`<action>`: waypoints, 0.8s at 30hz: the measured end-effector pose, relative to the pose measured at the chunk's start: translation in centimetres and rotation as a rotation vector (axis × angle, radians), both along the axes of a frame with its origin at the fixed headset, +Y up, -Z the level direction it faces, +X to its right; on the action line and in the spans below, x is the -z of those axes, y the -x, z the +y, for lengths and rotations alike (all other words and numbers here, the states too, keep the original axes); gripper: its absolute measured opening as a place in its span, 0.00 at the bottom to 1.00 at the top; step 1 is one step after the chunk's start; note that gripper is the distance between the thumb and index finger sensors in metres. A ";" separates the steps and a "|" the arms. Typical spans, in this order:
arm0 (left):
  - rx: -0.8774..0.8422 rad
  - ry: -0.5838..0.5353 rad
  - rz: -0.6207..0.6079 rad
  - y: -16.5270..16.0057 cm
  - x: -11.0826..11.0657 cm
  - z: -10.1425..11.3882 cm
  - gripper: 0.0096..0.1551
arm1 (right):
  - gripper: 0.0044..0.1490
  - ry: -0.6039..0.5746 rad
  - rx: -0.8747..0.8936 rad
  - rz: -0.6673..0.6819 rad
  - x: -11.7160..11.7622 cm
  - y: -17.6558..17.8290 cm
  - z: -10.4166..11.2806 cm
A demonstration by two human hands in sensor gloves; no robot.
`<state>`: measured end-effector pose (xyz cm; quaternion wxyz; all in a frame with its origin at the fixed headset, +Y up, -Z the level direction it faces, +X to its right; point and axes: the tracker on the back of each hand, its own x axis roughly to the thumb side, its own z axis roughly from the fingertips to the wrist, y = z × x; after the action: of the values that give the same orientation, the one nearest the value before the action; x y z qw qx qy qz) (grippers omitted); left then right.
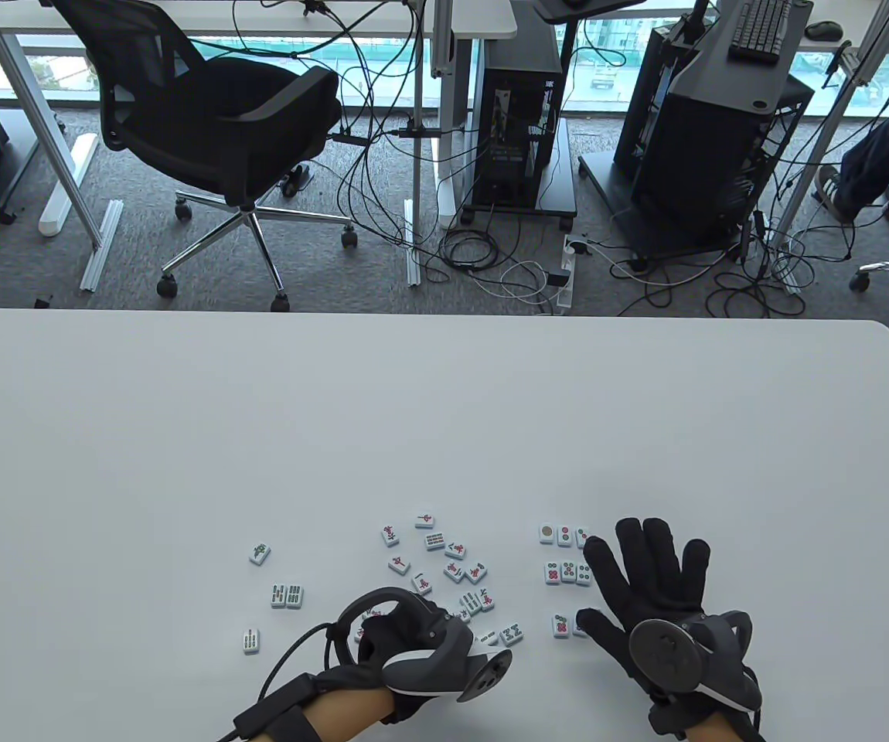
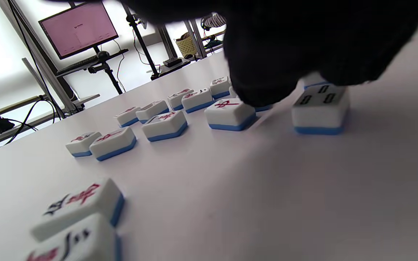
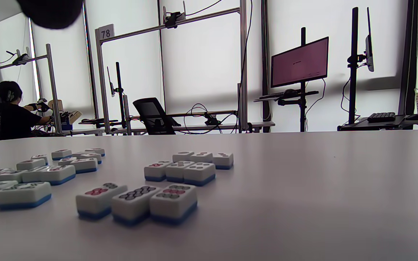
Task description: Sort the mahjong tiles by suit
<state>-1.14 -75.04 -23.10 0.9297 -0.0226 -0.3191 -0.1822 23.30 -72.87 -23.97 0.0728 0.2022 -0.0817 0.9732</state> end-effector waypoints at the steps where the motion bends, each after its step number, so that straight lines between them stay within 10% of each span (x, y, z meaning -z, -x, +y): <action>1: 0.005 0.017 0.002 -0.1 0.0 -0.3 0.30 | 0.50 0.000 -0.002 0.001 0.0 0.0 0.0; 12: -0.032 0.029 0.070 0.5 0.4 0.6 0.29 | 0.50 -0.003 0.011 0.003 0.0 0.1 0.0; 24: 0.069 -0.076 -0.126 0.1 -1.8 0.0 0.35 | 0.50 -0.003 -0.009 0.003 -0.1 0.1 0.0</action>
<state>-1.24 -75.04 -21.28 0.9012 0.0135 -0.3690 -0.2272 23.17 -72.91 -23.91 0.0683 0.2039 -0.0822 0.9731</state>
